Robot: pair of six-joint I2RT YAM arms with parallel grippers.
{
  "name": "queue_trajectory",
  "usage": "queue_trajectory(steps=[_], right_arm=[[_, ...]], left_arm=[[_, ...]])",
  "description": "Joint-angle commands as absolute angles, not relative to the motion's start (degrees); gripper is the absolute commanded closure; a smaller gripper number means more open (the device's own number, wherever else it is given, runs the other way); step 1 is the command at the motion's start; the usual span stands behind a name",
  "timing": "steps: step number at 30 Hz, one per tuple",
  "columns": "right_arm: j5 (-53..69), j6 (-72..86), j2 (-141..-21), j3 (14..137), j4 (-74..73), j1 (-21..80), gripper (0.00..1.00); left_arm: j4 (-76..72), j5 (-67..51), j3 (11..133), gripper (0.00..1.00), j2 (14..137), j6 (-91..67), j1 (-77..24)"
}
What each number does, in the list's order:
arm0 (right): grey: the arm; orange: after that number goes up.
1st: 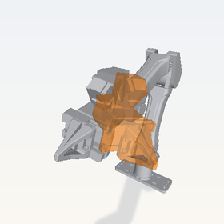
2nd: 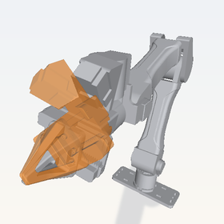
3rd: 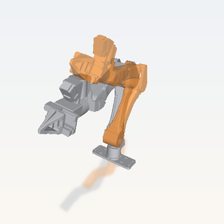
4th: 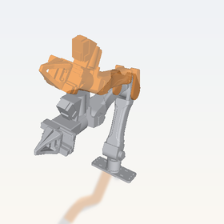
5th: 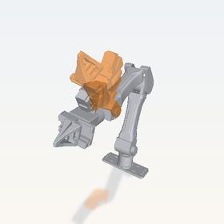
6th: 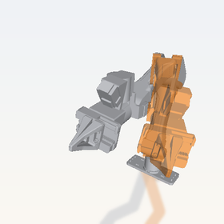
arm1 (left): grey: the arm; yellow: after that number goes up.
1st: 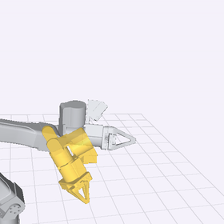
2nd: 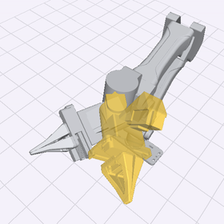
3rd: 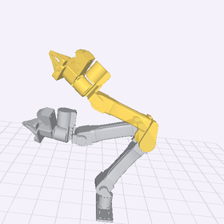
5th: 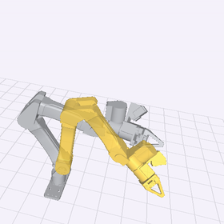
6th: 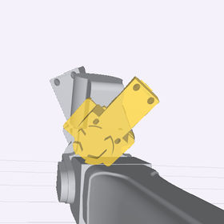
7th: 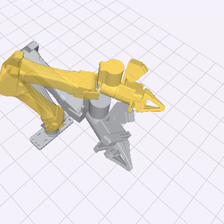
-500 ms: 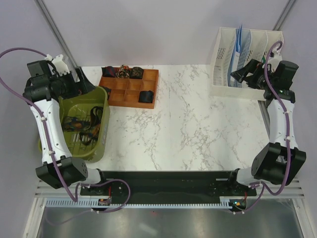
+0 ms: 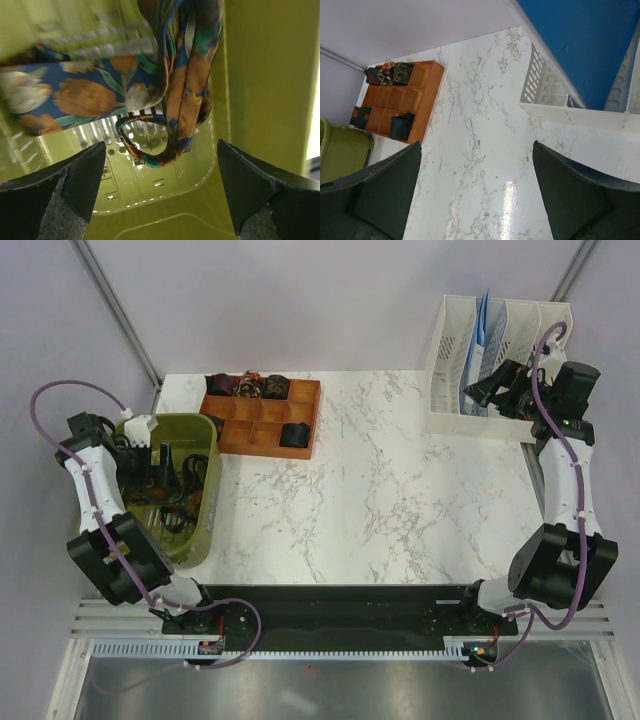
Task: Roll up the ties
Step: Pick up the tie from the bin.
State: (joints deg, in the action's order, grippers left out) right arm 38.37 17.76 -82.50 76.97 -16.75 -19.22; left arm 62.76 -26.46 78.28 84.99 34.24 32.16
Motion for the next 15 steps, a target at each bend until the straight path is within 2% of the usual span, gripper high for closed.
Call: queue_trajectory(steps=[1,5,15], right_arm=[[39.3,16.3,-82.8,77.1,-15.5,-18.9,0.02],[39.4,16.3,-84.4,78.0,-15.7,-18.9,0.02],[39.6,15.9,-85.8,78.8,-16.9,-18.9,0.02]], left_arm=[[58.8,-27.0,76.6,0.03,88.7,41.8,32.0],[53.3,-26.2,73.9,0.04,91.0,40.1,28.6],[35.1,-17.4,66.2,0.22,95.2,35.5,21.2]])
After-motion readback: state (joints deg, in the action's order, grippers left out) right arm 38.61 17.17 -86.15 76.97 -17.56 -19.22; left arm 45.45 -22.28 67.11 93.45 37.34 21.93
